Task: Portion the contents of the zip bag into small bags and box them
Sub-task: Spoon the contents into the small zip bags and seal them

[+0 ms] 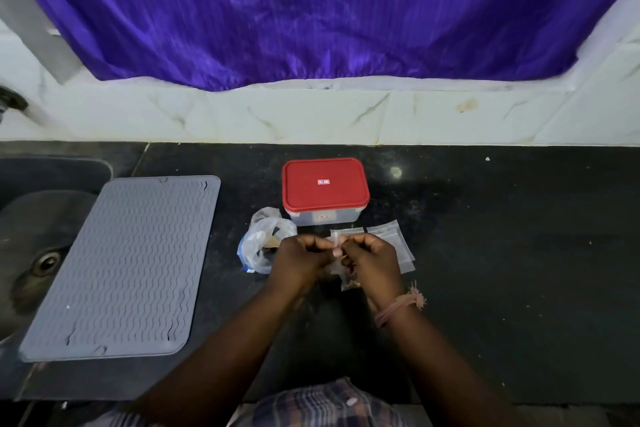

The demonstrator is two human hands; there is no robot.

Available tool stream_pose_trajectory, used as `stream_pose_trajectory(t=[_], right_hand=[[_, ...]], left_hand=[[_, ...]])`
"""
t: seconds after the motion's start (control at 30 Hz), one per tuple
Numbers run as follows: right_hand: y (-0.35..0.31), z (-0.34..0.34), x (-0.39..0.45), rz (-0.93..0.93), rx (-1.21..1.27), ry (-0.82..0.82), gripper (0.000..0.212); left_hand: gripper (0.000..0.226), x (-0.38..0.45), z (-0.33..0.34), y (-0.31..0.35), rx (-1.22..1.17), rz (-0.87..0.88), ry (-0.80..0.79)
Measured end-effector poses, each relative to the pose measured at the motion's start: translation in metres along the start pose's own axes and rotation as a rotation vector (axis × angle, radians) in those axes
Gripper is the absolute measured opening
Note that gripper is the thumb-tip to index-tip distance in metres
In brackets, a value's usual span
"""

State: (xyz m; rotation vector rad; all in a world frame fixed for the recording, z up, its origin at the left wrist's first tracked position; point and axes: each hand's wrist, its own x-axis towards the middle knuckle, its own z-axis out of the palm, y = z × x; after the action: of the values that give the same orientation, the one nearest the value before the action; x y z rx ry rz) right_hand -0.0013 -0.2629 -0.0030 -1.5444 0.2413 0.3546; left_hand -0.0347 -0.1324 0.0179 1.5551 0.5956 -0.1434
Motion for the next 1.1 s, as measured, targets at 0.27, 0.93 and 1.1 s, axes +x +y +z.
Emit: stream_pose_trajectory(t=[0.27,0.93,1.1], right_hand=[[-0.022,0.012,0.009,-0.452,-0.718,0.017,0.009],[-0.025,0.071,0.027,-0.462,-0.614,-0.2,0.005],[0.004,0.067,0.037,-0.374,-1.015,-0.192,0.007]], left_hand=[[0.01,0.011,-0.023,0.015,0.599,0.343,0.259],[0.012,0.029,-0.08,0.026,0.839,0.432,0.582],[0.029,0.036,-0.102,0.008,0.367,-0.046,0.616]])
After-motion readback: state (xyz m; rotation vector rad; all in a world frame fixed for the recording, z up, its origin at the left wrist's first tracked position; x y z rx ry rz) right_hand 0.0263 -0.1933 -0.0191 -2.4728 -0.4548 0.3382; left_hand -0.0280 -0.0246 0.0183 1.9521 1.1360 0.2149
